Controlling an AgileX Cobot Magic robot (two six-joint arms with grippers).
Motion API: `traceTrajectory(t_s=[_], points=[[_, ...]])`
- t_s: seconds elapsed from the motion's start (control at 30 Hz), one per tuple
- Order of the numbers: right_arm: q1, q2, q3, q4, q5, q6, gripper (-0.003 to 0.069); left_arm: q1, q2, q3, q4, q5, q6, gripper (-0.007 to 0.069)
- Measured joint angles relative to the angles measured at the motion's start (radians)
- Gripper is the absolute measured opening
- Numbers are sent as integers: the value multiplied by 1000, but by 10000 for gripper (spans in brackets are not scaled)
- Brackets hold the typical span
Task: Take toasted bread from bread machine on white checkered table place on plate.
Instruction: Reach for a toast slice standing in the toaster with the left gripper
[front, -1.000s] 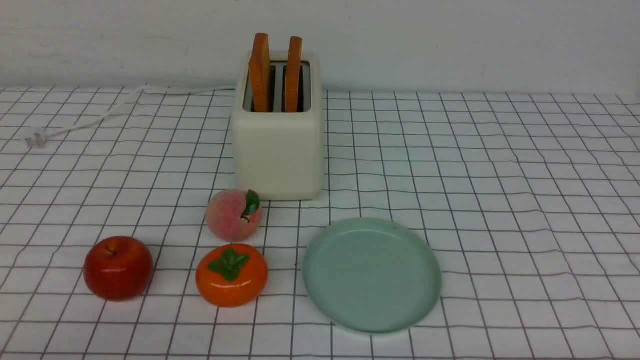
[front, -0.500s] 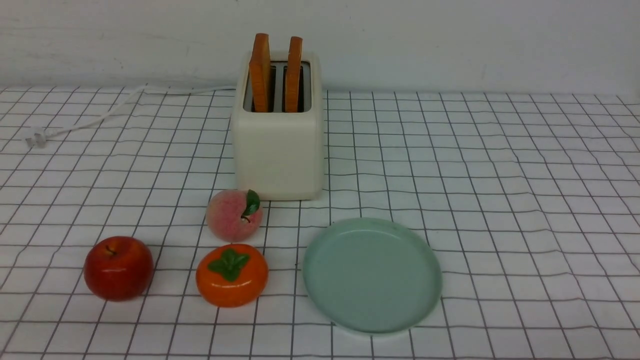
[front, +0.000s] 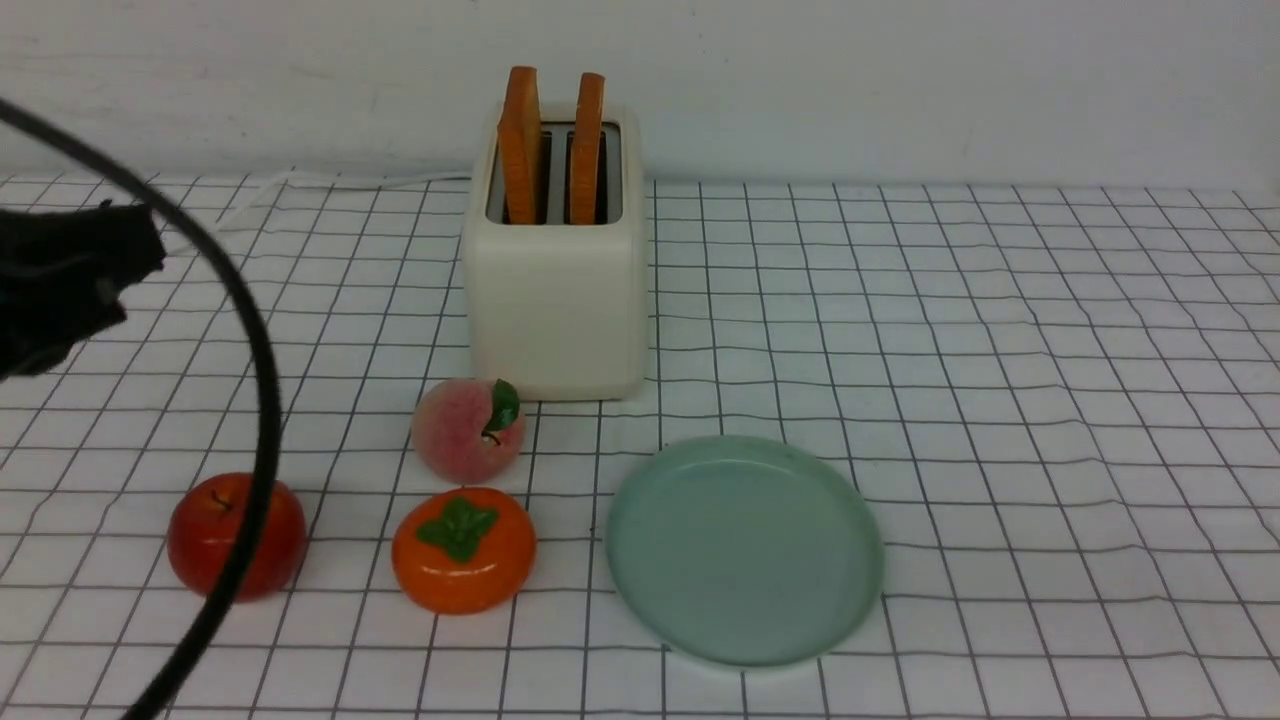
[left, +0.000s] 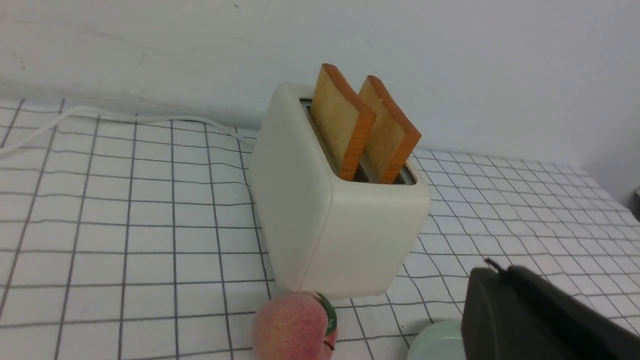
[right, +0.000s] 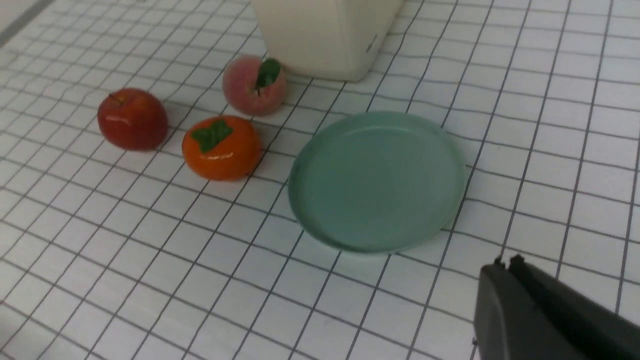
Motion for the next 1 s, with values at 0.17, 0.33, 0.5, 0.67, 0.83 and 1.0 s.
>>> traceTrajectory(t_s=[0.17,0.33,0.5,0.67,0.83,1.0], points=[[0,89,-89,0,38,-35,-1,-110,150,-140,-3,4,67,-13],[0,130,-120,2,42,-45,0,-249,290,-219,71,-94,72,-13],[0,139,-123,10,48,-59,3,-305,536,-370,102,-180,66,57],[0,139,-124,33,54,-73,5,-305,751,-549,100,-205,33,316],[0,139,-124,50,77,-75,10,-290,900,-691,97,-249,25,513],[1,139,-124,63,94,-75,13,-253,987,-769,61,-259,22,554]])
